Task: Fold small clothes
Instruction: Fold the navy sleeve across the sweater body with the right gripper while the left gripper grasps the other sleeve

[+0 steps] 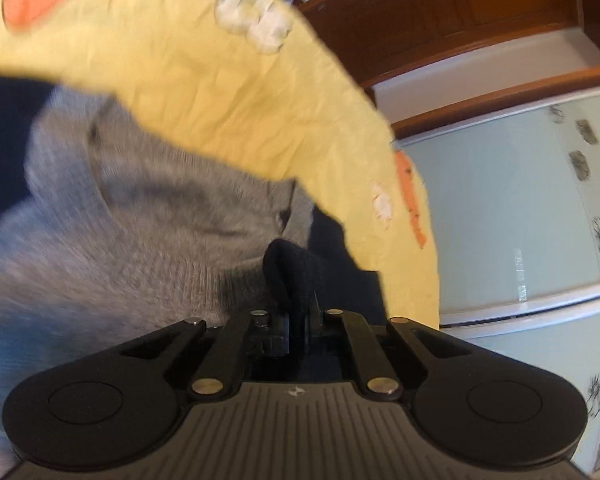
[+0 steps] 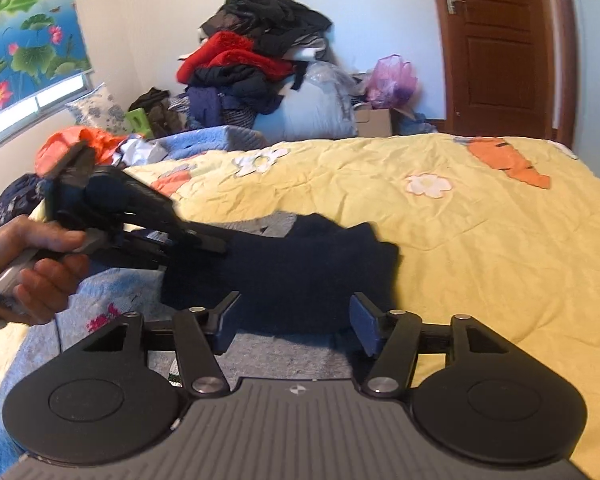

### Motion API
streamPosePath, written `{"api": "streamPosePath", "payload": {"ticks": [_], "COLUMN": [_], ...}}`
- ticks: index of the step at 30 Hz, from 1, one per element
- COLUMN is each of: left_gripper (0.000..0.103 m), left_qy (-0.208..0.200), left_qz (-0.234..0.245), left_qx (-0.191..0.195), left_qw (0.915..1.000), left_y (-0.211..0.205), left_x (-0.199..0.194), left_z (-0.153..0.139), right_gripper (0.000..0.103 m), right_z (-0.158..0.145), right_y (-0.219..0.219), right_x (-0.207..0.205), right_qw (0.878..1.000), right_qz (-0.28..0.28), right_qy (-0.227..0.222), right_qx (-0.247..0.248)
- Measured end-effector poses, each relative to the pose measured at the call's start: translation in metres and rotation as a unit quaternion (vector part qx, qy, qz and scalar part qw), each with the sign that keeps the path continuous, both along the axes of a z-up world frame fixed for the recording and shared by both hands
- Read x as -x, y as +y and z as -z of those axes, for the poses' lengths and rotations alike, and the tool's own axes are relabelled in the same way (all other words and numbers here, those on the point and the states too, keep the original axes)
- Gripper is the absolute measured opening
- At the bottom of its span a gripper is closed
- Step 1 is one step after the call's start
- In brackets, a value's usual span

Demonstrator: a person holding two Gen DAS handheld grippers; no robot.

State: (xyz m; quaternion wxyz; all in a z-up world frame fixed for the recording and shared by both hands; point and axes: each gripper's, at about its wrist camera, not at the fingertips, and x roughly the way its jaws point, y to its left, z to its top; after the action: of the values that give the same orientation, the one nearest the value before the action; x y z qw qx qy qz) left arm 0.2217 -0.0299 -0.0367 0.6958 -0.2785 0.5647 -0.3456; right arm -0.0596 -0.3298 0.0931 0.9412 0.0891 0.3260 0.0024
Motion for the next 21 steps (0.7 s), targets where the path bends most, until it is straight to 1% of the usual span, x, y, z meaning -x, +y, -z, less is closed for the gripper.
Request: {"api": "streamPosePath", "payload": {"ticks": [4,7,10,12,14,15,18,19,20,21], "left_gripper": [0.005,0.005,0.005,0.005,0.005,0.006,0.006,0.007,0.010,0.010], "left_qy": [-0.014,-0.022,-0.026,-0.030,-0.028,-0.029,-0.041,-0.038,-0.035,-0.036], "left_qz": [0.004,0.008,0.008,0.004,0.001,-0.001,-0.004,-0.008,-0.012,-0.015], "left_qx": [-0.009,-0.015,-0.030,-0.040,-0.043,-0.048,-0.078,-0.078,-0.084,-0.096], "left_qw": [0.9998,0.9996,0.9992,0.9988,0.9987,0.9984,0.9961,0.9962,0.9958,0.9946], "left_y": [0.027,0.048,0.062,0.076,0.085,0.088,0.099,0.103,0.106,0.109], "left_x": [0.000,-0.001,-0.003,-0.005,-0.005,-0.005,-0.001,0.000,0.001,0.002], "left_z": [-0.018,-0.026,-0.022,-0.018,-0.011,-0.007,0.003,0.007,0.011,0.014], "right_gripper": [0.060,0.059,0.058,0.047,0.022,0.018,0.016,0.009,0.008,0.008], "right_z": [-0.010,-0.010,-0.001,0.009,0.021,0.028,0.060,0.065,0.067,0.067], "right_y": [-0.007,-0.009,-0.009,-0.009,-0.003,0.001,0.011,0.013,0.015,0.015], "right_x": [0.001,-0.010,-0.029,-0.046,-0.064,-0.073,-0.092,-0.091,-0.090,-0.089], "right_qw": [1.000,1.000,0.999,0.998,0.999,0.998,0.993,0.994,0.993,0.993], "right_qz": [0.012,0.009,0.001,0.003,0.010,0.013,0.002,0.001,-0.002,0.003], "right_qy": [-0.013,-0.008,0.006,0.022,0.045,0.061,0.114,0.101,0.096,0.098], "right_qx": [-0.012,-0.029,-0.046,-0.053,-0.020,-0.005,0.025,0.045,0.067,0.072]}}
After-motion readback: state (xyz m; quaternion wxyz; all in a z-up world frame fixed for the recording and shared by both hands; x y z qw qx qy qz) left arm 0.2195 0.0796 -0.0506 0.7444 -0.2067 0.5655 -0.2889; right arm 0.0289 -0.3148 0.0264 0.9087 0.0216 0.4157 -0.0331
